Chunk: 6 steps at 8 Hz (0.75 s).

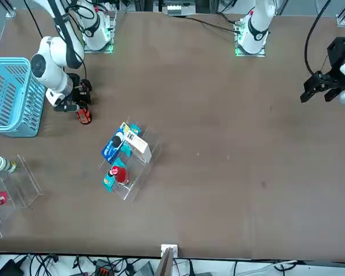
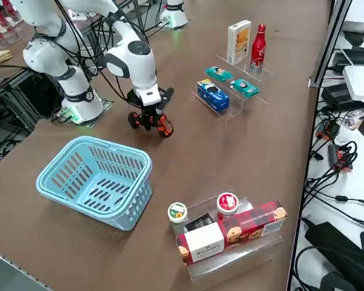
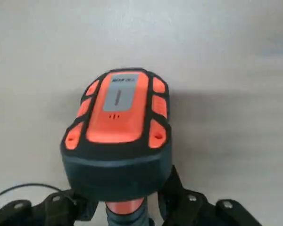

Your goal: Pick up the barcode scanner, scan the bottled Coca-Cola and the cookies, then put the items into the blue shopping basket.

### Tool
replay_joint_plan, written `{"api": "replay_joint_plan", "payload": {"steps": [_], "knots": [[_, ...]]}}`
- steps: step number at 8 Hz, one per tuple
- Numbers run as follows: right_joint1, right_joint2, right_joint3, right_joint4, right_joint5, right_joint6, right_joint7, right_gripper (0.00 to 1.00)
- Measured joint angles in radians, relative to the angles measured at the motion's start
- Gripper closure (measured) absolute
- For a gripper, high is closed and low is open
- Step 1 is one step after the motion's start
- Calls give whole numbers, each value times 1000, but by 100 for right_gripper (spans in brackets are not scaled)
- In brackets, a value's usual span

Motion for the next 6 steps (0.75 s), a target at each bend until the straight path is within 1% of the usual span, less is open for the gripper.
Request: {"api": "replay_joint_plan", "payload": {"steps": [1, 2, 3, 4, 5, 6], "knots": [[0, -5, -1, 21, -1, -2, 0, 14], [1, -23, -1, 64, -3, -45, 0, 0], [3, -54, 1, 146, -4, -163, 0, 0], [6, -84, 4, 272, -5, -330, 0, 0], [11, -102, 6, 428, -5, -501, 0, 0], [15, -107, 8, 584, -6, -650, 0, 0]]}}
